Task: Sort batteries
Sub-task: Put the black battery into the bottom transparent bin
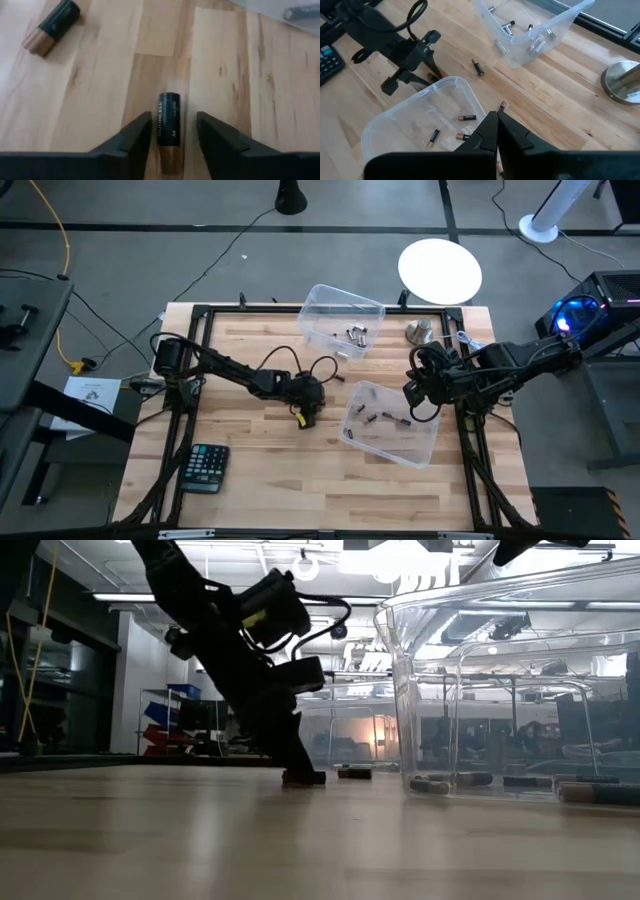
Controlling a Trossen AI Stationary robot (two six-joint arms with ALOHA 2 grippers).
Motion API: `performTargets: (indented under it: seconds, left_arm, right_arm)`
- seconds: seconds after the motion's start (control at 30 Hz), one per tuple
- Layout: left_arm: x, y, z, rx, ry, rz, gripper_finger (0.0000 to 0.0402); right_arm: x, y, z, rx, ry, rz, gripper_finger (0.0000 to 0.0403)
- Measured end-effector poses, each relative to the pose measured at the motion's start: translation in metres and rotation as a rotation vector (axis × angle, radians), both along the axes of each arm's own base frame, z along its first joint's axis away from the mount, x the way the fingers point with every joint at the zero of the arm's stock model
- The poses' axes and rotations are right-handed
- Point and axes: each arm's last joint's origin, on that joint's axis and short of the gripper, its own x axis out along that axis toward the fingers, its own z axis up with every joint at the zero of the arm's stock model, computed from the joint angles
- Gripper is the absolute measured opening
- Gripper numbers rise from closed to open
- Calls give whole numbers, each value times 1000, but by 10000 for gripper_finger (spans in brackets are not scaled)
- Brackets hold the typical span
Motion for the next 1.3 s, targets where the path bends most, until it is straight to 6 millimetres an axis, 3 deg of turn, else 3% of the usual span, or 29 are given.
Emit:
performTargets:
  seconds: [0.13, 0.17, 0.33, 0.53, 0.6, 0.73, 0.93, 1.13, 1.2, 1.3]
  left_arm:
    - [-3, -1, 20, -47, -45, 13, 39]
    - [-7, 0, 31, -58, -52, 10, 30]
    - [-14, 17, 123, 42, -403, 22, 32]
    - [-11, 14, 190, 4, -797, -93, 32]
    - [-1, 6, 193, -30, -801, -128, 32]
    - [26, -19, 175, -96, -730, -213, 44]
    - [57, -35, 184, -77, -707, -271, 149]
    - [49, -6, 221, 63, -602, -262, 219]
    - [41, 10, 215, 86, -521, -243, 227]
    - [31, 35, 184, 98, -399, -219, 229]
  right_arm:
    - [1, 0, 0, 4, -8, -1, 0]
    - [1, 0, 0, 4, -9, -1, 0]
    - [1, 0, 1, -16, -23, -14, 0]
    - [4, -1, 3, -47, -71, -44, 0]
    - [5, -1, 4, -46, -78, -43, 0]
    - [5, -2, 4, -44, -85, -50, 0]
    - [7, -2, 5, -33, -105, -54, 0]
    - [8, -1, 5, -26, -114, -53, 0]
    - [8, -1, 5, -26, -114, -52, 0]
    - [8, -1, 5, -23, -115, -51, 0]
